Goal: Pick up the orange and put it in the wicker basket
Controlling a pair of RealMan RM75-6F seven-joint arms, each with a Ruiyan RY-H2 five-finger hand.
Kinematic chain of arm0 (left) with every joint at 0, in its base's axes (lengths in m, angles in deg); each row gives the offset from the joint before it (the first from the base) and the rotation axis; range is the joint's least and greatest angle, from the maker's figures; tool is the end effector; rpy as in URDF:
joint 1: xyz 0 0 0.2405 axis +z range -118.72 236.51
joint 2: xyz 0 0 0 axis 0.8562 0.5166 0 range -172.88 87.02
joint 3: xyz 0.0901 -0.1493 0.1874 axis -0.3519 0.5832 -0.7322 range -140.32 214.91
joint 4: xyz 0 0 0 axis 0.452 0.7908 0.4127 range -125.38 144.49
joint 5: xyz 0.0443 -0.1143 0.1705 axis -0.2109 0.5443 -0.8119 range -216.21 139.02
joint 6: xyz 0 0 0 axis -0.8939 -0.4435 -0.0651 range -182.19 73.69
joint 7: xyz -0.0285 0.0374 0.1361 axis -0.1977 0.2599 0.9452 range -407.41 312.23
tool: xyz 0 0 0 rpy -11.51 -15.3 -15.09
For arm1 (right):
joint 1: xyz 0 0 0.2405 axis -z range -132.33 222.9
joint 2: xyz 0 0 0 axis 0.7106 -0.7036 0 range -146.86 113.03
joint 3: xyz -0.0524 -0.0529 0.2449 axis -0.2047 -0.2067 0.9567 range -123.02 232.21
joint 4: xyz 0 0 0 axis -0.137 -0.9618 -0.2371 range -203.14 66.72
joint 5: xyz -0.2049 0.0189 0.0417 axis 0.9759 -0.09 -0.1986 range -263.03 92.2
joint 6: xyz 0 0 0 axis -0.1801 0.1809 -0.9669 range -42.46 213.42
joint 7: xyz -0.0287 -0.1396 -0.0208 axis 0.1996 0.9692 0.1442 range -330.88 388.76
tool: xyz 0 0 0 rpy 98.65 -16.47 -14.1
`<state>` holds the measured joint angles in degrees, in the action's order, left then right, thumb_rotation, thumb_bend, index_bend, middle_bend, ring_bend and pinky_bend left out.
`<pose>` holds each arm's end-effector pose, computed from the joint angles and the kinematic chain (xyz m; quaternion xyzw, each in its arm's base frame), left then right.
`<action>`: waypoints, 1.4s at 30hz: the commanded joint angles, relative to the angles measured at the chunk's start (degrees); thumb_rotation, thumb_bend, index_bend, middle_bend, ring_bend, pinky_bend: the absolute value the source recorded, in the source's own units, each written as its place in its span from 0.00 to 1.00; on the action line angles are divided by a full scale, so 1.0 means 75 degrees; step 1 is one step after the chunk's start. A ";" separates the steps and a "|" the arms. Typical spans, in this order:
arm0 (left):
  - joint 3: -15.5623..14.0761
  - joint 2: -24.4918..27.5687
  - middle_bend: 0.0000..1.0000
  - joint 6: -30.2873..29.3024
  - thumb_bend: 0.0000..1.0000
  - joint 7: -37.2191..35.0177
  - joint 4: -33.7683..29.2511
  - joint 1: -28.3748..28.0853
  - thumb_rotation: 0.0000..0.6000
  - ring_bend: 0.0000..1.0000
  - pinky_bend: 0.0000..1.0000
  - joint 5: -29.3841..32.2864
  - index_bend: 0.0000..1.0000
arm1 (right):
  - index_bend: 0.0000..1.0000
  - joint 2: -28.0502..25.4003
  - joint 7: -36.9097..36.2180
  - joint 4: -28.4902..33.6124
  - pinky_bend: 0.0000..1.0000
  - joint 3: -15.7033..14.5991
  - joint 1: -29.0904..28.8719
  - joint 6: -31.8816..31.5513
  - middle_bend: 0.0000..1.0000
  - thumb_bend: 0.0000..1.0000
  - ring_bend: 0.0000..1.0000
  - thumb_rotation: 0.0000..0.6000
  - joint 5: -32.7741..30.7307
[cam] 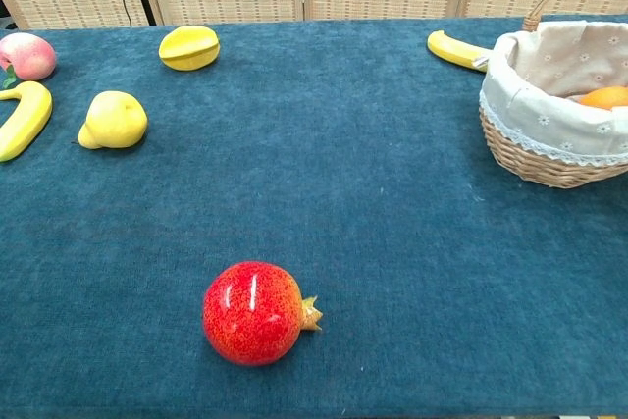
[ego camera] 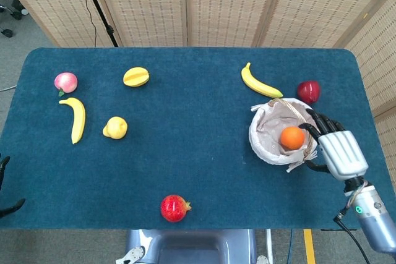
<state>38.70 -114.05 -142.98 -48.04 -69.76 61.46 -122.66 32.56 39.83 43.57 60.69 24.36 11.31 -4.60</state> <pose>-0.3655 0.1320 0.1487 -0.5663 -0.3898 -0.3256 0.6491 -0.2088 -0.2527 0.1900 0.6819 -0.3170 0.3893 0.5319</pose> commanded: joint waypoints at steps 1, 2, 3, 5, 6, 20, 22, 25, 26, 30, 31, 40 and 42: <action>0.0000 -0.0001 0.00 -0.0008 0.00 0.0006 -0.0004 0.0004 1.00 0.00 0.00 0.0001 0.00 | 0.28 -0.0192 -0.0030 0.0092 0.24 -0.0477 0.0680 -0.0689 0.10 0.00 0.14 1.00 0.0670; 0.0001 0.0000 0.00 -0.0012 0.00 0.0008 -0.0004 0.0005 1.00 0.00 0.00 0.0001 0.00 | 0.29 -0.0202 -0.0055 0.0081 0.24 -0.0545 0.0782 -0.0792 0.10 0.00 0.14 1.00 0.0787; 0.0002 0.0002 0.00 -0.0012 0.00 0.0008 -0.0004 0.0006 1.00 0.00 0.00 0.0003 0.00 | 0.30 -0.0205 -0.0072 0.0068 0.24 -0.0589 0.0849 -0.0856 0.10 0.00 0.14 1.00 0.0856; 0.0000 0.0003 0.00 -0.0005 0.00 -0.0004 -0.0005 0.0004 1.00 0.00 0.00 0.0003 0.00 | 0.30 -0.0200 -0.0148 0.0010 0.24 -0.0715 0.1060 -0.1071 0.11 0.00 0.14 1.00 0.1055; -0.0001 0.0005 0.00 -0.0003 0.00 -0.0006 -0.0005 0.0004 1.00 0.00 0.00 0.0003 0.00 | 0.31 -0.0187 -0.0177 -0.0021 0.24 -0.0750 0.1129 -0.1147 0.11 0.00 0.14 1.00 0.1111; -0.0037 0.0012 0.00 -0.0225 0.00 0.0184 -0.0084 0.0060 1.00 0.00 0.00 -0.0154 0.00 | 0.35 0.0761 -0.0857 -0.1715 0.24 -0.1073 0.2393 -0.2167 0.13 0.00 0.16 1.00 0.0896; -0.0045 0.0025 0.00 -0.0287 0.00 0.0232 -0.0111 0.0083 1.00 0.00 0.00 -0.0184 0.00 | 0.36 0.0891 -0.0989 -0.1942 0.24 -0.1038 0.2466 -0.2182 0.13 0.00 0.16 1.00 0.0793; -0.0046 0.0037 0.00 -0.0340 0.00 0.0286 -0.0148 0.0103 1.00 0.00 0.00 -0.0206 0.00 | 0.38 0.1085 -0.1128 -0.2276 0.24 -0.0953 0.2577 -0.2249 0.13 0.00 0.16 1.00 0.0643; -0.0050 0.0034 0.00 -0.0346 0.00 0.0303 -0.0147 0.0106 1.00 0.00 0.00 -0.0212 0.00 | 0.39 0.1179 -0.1179 -0.2415 0.24 -0.0918 0.2631 -0.2303 0.13 0.00 0.16 1.00 0.0596; -0.0076 0.0005 0.00 -0.0322 0.00 0.0342 -0.0128 0.0102 1.00 0.00 0.00 -0.0236 0.00 | 0.40 0.1323 -0.1397 -0.2741 0.24 -0.0890 0.2746 -0.2312 0.13 0.00 0.16 1.00 0.0536; -0.0082 -0.0008 0.00 -0.0316 0.00 0.0365 -0.0111 0.0099 1.00 0.00 0.00 -0.0245 0.00 | 0.40 0.1342 -0.1431 -0.2797 0.24 -0.0855 0.2784 -0.2367 0.13 0.00 0.16 1.00 0.0522; -0.0108 -0.0048 0.00 -0.0328 0.00 0.0454 -0.0125 0.0088 1.00 0.00 0.00 -0.0315 0.00 | 0.40 0.1415 -0.1395 -0.2918 0.24 -0.0784 0.2912 -0.2488 0.14 0.00 0.16 1.00 0.0630; -0.0111 -0.0047 0.00 -0.0327 0.00 0.0459 -0.0130 0.0091 1.00 0.00 0.00 -0.0313 0.00 | 0.40 0.1420 -0.1389 -0.2914 0.24 -0.0772 0.2921 -0.2496 0.14 0.00 0.16 1.00 0.0646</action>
<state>37.86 -114.39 -145.43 -44.60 -70.74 62.14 -125.01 43.20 29.41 21.71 54.90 46.27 -7.40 0.25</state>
